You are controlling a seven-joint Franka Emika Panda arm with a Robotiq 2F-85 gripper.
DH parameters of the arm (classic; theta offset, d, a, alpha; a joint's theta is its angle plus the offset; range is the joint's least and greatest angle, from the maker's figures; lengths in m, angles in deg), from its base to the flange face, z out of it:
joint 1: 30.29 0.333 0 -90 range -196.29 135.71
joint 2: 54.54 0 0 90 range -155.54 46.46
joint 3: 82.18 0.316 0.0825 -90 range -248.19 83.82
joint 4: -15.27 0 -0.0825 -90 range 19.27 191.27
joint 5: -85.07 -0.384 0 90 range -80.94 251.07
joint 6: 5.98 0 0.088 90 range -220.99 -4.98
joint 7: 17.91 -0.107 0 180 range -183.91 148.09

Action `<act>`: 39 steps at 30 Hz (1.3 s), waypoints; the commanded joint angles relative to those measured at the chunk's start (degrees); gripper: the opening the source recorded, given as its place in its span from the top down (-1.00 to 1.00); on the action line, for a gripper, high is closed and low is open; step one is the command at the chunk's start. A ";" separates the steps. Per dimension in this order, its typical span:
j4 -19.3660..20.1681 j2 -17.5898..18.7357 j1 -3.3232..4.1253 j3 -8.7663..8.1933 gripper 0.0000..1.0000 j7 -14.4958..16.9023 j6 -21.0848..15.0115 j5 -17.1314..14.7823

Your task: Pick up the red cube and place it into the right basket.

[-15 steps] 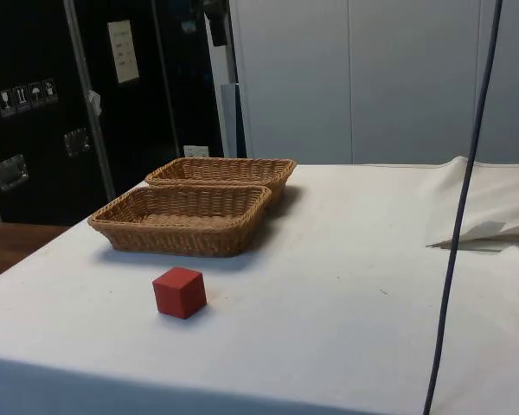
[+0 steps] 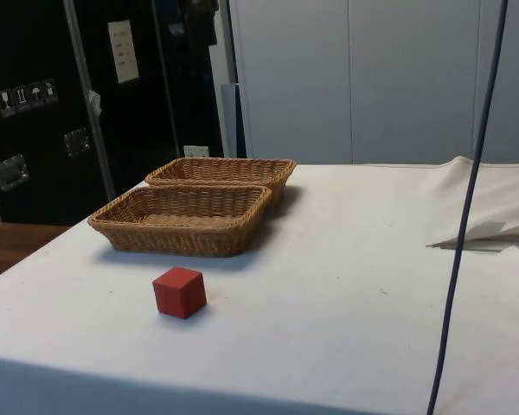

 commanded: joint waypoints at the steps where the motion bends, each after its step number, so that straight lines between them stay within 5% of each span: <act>1: -0.06 0.11 0.29 0.46 -1.00 -1.15 -0.69 0.80; 39: -5.33 5.16 0.11 9.63 -1.00 -9.28 -2.92 1.03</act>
